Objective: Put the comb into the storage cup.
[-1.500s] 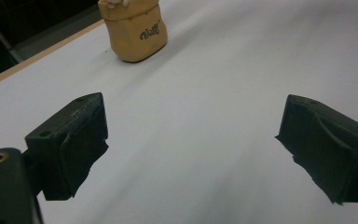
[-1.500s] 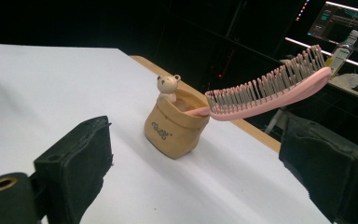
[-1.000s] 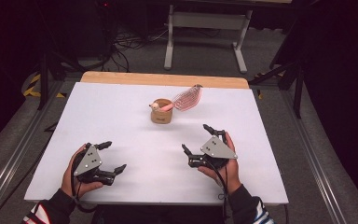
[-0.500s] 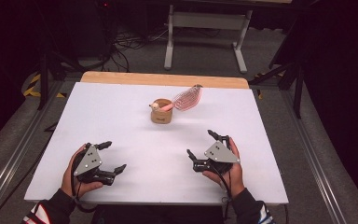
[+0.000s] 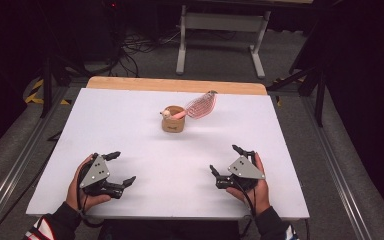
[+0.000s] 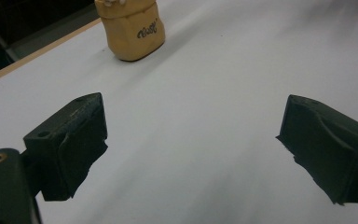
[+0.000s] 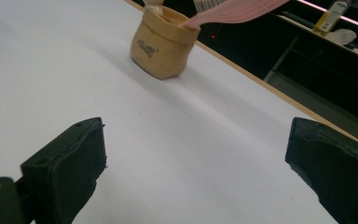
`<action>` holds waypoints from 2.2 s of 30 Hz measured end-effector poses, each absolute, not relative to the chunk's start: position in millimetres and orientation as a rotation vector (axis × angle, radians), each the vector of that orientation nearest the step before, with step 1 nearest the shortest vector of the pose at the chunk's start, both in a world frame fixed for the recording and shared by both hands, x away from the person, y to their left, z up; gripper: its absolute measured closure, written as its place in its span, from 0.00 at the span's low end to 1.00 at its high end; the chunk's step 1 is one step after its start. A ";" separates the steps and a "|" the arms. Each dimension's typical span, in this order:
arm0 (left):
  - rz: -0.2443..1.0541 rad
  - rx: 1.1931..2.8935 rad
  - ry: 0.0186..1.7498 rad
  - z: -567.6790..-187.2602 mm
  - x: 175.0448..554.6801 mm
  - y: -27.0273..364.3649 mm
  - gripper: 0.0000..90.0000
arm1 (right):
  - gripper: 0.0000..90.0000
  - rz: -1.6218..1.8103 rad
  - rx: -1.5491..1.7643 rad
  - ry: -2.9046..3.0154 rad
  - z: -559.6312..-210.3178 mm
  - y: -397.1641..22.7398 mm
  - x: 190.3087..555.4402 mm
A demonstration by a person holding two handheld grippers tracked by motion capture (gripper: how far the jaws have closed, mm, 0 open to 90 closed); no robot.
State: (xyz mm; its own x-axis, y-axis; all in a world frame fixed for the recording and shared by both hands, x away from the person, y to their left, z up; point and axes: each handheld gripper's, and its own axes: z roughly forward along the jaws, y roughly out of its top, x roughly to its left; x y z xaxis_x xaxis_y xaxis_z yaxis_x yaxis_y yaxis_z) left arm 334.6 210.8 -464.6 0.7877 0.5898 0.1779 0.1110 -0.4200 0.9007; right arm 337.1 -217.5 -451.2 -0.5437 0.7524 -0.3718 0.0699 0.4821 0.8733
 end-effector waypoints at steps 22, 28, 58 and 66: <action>0.621 1.950 0.541 -462.1 335.2 210.9 0.07 | 0.06 1.093 0.719 1.960 -463.1 -236.4 326.3; 0.619 1.955 0.529 -462.0 332.9 210.5 0.07 | 0.06 1.110 0.730 1.937 -460.2 -237.0 325.0; 0.614 1.970 0.526 -463.4 334.5 209.2 0.07 | 0.07 1.094 0.726 1.939 -460.8 -236.3 325.7; 0.616 1.972 0.528 -463.5 335.0 209.1 0.08 | 0.07 1.096 0.725 1.943 -461.1 -236.8 326.3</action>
